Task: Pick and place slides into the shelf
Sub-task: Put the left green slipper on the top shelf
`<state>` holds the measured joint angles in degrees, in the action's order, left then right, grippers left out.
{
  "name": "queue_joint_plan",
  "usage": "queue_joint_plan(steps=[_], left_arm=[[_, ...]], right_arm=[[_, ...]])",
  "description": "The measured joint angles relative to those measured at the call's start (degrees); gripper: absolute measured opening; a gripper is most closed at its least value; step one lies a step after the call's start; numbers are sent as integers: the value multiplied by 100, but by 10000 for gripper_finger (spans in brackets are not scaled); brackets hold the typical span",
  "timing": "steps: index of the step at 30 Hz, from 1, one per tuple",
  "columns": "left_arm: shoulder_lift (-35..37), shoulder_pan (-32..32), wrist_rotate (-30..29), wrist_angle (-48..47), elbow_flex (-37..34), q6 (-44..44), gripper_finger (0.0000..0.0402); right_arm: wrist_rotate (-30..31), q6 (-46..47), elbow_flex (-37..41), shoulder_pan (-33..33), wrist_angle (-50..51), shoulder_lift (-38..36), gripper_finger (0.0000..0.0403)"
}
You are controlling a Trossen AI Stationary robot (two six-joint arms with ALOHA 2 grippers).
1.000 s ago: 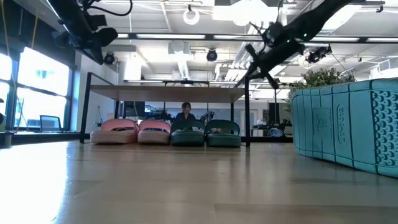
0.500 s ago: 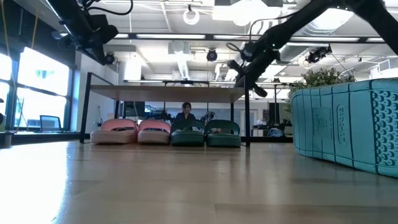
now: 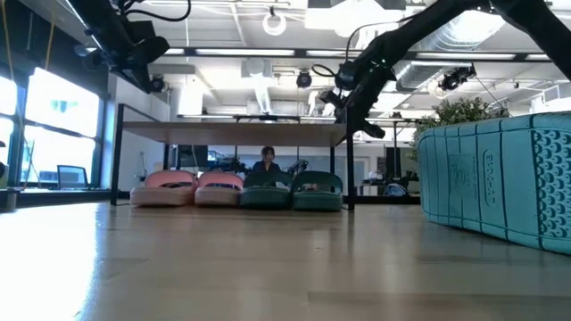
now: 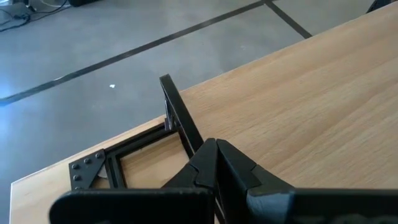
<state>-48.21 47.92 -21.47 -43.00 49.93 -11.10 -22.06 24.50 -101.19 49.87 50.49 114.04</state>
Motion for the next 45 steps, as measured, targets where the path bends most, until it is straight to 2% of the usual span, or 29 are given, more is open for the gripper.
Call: queue_joint_plan(steps=[20, 30, 34, 38, 45], left_arm=[[41, 7, 151, 8, -2, 171, 0], [262, 7, 726, 249, -2, 677, 0], [289, -6, 1500, 421, -2, 1065, 0], [313, -424, 2344, 866, -2, 1337, 0], [337, -1953, 2221, 1594, -2, 1774, 0]], right_arm=[[539, -172, 2, -52, 426, -227, 0], [843, -401, 2, -2, 746, -680, 0], [859, -574, 4, -55, 1048, -896, 0], [1061, -832, 7, -203, 1609, -1266, 0], [1555, -810, 7, -694, 2168, -2389, 0]])
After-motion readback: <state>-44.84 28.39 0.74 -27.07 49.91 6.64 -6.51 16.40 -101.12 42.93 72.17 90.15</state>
